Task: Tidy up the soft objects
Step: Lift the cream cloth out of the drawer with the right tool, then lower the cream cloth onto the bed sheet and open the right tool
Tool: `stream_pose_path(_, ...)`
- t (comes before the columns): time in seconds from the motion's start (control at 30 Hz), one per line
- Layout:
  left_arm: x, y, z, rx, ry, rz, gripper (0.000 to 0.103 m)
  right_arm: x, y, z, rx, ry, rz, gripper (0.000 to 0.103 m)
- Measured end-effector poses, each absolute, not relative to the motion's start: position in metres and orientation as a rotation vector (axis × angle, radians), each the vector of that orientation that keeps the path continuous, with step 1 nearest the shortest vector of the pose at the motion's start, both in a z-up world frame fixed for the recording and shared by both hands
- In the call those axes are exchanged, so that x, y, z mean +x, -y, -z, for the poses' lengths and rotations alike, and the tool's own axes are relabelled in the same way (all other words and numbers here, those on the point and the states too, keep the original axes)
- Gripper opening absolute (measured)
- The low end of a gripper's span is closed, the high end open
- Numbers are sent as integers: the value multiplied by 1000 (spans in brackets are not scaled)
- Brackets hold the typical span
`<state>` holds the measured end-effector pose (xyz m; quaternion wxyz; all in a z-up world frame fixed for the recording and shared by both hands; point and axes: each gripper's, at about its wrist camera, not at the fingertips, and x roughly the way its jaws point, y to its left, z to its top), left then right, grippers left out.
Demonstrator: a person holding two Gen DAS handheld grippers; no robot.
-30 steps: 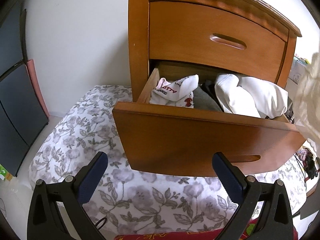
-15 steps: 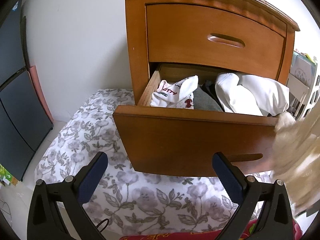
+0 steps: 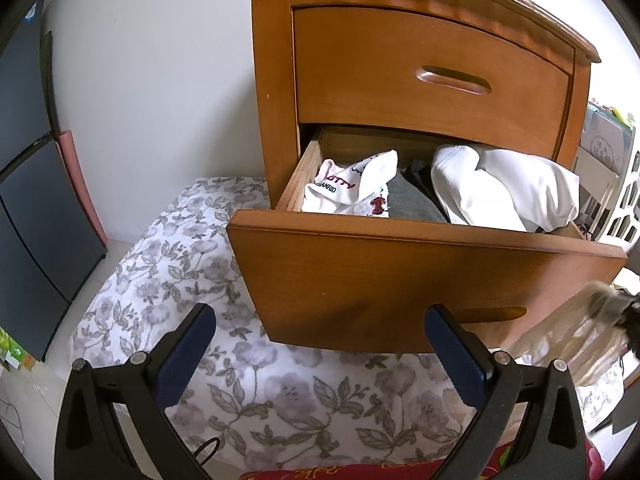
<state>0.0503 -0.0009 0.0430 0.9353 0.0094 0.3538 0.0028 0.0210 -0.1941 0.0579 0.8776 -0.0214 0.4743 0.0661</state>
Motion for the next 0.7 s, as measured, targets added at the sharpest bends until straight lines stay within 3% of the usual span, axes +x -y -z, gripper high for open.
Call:
stream_pose_path(0.63,51,9,-41,57,-739,-3,103,35,187,5,19,-1105,-99,5)
stream_pose_path(0.7,52,9,-40,60,-743,-2,103,37,187,5,26,-1107,-103,11)
